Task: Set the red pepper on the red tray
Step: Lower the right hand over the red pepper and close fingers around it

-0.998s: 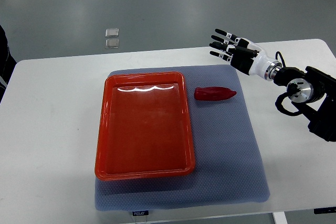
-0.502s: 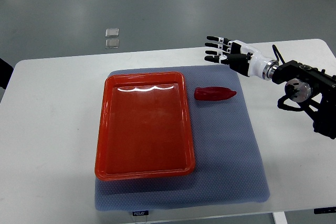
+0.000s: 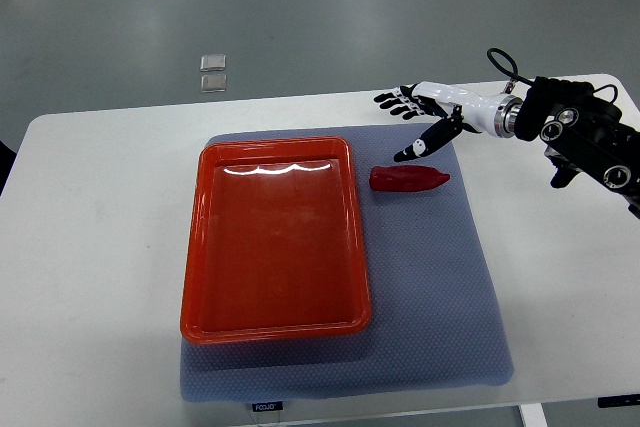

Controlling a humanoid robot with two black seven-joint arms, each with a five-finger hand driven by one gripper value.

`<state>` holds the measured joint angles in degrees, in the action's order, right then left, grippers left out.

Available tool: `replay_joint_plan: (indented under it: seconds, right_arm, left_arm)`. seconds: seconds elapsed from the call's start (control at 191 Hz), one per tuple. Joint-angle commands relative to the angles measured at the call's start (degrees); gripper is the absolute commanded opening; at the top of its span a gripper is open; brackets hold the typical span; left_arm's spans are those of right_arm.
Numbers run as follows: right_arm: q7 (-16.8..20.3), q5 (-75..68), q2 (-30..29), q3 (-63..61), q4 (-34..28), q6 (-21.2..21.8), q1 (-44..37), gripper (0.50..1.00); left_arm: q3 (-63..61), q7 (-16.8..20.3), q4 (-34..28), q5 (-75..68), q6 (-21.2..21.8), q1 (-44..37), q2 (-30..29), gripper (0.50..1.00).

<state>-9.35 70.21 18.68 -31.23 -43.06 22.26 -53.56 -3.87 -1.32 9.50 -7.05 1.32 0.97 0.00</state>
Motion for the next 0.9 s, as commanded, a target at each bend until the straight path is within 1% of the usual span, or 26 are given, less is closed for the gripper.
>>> replay_joint_plan:
  seconds: [0.0, 0.104, 0.251, 0.376, 0.413, 0.481, 0.549, 0.632, 0.893]
  right_arm:
    - [0.12, 1.50, -0.31, 7.23, 0.43, -0.73, -2.60, 0.907]
    - [0.12, 1.51, -0.31, 13.12, 0.87, -3.63, -4.71, 0.905]
    - [0.12, 1.51, -0.66, 16.11, 2.54, -4.42, -5.07, 0.895]
    - [0.12, 1.77, -0.92, 16.47, 2.90, -4.69, -4.71, 0.858]
    - [0.12, 2.12, -0.92, 16.73, 2.90, -5.21, -4.63, 0.836]
    - [0.12, 2.56, -0.92, 18.22, 2.90, -6.18, -4.63, 0.825]
    - [0.04, 2.56, -0.92, 20.07, 2.90, -7.32, -4.80, 0.801]
    - [0.03, 2.65, -1.18, 21.12, 2.90, -8.29, -4.80, 0.797]
    - [-0.14, 2.56, -1.89, 21.30, 2.90, -8.47, -4.80, 0.789]
  left_arm:
    - [0.00, 0.00, 0.00, -0.07, 0.00, 0.00, 0.00, 1.000]
    - [0.00, 0.00, 0.00, 0.01, 0.00, 0.00, 0.00, 1.000]
    - [0.00, 0.00, 0.00, -0.07, 0.00, 0.00, 0.00, 1.000]
    - [0.00, 0.00, 0.00, 0.01, 0.00, 0.00, 0.00, 1.000]
    - [0.00, 0.00, 0.00, 0.01, 0.00, 0.00, 0.00, 1.000]
    - [0.00, 0.00, 0.00, 0.01, 0.00, 0.00, 0.00, 1.000]
    - [0.00, 0.00, 0.00, -0.07, 0.00, 0.00, 0.00, 1.000]
    - [0.00, 0.00, 0.00, -0.07, 0.00, 0.00, 0.00, 1.000]
    - [0.00, 0.00, 0.00, 0.01, 0.00, 0.00, 0.00, 1.000]
